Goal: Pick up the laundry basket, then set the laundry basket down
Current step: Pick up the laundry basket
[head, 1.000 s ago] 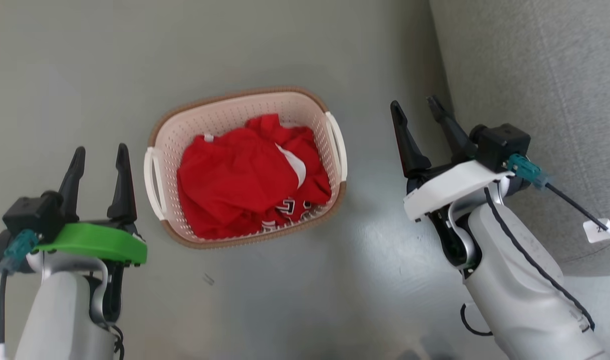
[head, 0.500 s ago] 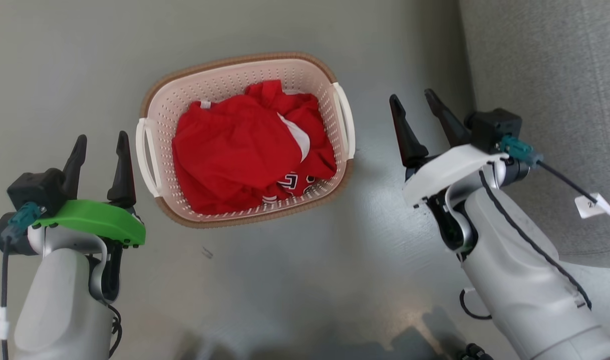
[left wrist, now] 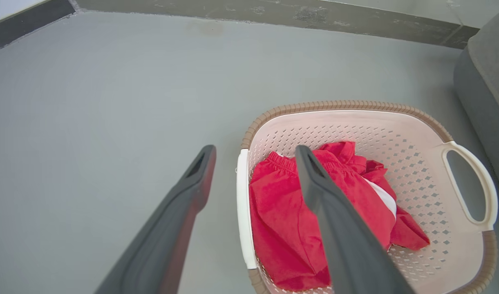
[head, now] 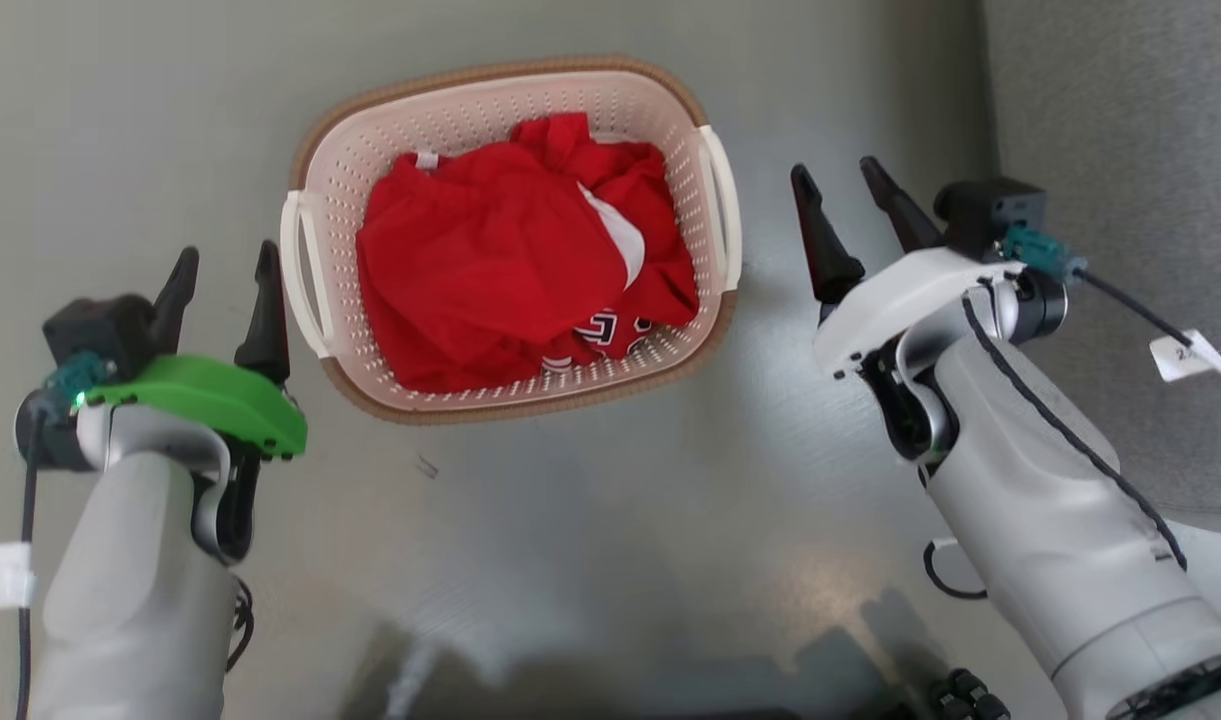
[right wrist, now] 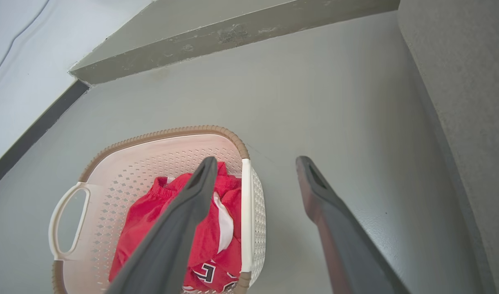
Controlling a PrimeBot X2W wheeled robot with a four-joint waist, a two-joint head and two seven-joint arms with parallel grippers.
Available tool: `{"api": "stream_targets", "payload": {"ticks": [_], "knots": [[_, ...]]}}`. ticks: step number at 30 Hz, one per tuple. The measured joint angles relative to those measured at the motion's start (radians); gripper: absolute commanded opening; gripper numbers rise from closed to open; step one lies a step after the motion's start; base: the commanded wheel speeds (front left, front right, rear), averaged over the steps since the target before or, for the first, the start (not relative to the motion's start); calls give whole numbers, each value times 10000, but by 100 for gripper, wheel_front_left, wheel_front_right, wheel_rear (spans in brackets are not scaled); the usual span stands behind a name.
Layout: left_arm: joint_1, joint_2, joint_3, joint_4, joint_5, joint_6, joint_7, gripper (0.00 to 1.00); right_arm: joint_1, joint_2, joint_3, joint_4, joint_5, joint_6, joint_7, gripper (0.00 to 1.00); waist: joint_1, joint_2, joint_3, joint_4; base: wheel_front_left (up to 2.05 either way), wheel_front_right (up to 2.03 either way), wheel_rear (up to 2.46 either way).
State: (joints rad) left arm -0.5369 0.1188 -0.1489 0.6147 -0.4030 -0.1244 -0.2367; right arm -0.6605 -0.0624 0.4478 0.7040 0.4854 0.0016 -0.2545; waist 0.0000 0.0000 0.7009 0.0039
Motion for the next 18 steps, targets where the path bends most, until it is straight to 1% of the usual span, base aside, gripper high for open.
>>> {"api": "stream_targets", "payload": {"ticks": [2, 6, 18], "knots": [[-218, 27, -188, 157, -17, 0, 73, 100, -189, -2, 105, 197, 0, 65, 2, 100, 0, 0, 125, 38, 0, 0, 0], [-516, 42, -435, 332, -88, 0, 75, 100, -497, -4, 192, 441, 4, 69, 0, 100, 0, 0, 320, 87, 0, 0, 0], [-1507, 127, -1068, 1384, -709, 0, 470, 100, -1517, -15, 811, 1269, 268, 201, 46, 100, 0, 0, 1124, 206, 0, 0, 0]]}}
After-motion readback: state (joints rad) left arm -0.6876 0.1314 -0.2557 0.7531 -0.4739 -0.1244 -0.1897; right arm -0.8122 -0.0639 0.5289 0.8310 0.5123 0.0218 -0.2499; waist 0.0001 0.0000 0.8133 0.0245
